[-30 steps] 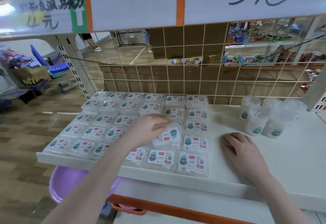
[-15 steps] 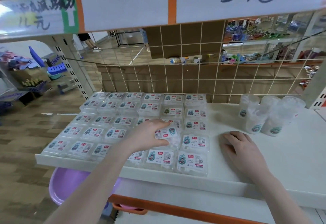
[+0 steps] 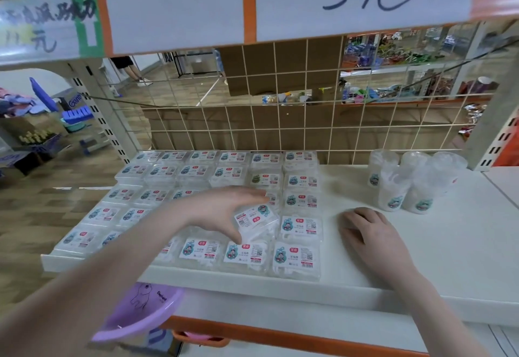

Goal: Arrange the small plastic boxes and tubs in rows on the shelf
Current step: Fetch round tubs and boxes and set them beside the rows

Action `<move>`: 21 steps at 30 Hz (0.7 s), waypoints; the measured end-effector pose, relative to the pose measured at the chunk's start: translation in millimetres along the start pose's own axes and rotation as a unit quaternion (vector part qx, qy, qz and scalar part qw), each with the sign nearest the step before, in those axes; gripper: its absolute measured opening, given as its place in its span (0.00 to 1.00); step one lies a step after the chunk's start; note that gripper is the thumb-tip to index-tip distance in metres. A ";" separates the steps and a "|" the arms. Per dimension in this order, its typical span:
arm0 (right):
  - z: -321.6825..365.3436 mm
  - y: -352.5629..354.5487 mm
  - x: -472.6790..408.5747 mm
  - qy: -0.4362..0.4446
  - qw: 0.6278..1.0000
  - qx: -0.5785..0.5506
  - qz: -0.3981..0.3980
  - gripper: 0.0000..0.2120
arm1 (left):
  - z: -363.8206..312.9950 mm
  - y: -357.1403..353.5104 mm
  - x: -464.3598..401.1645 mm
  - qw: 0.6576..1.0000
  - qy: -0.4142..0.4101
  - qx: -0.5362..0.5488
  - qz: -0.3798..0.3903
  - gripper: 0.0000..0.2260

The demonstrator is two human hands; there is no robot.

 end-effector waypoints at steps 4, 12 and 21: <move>-0.3 0.9 -0.6 -0.001 1.000 0.001 0.007 0.13 | -1.2 14.7 -12.8 0.995 -0.015 -0.060 0.080 0.44; -1.1 0.9 -1.0 -0.007 1.000 -0.009 0.010 0.14 | -1.6 8.6 -32.4 0.990 -0.027 -0.057 0.129 0.43; -0.8 2.2 -1.0 -0.002 1.000 -0.016 -0.001 0.13 | 10.5 1.5 -15.5 0.993 0.030 -0.101 0.051 0.40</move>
Point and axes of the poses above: each hand's wrist, its own x-axis away from the middle knuckle, its own y-axis out of the back of the hand, z = x × y, the point moved 1 cm from there along -x, towards the middle knuckle, and after that the axes turned 5 degrees about x, right-handed, at the moved point
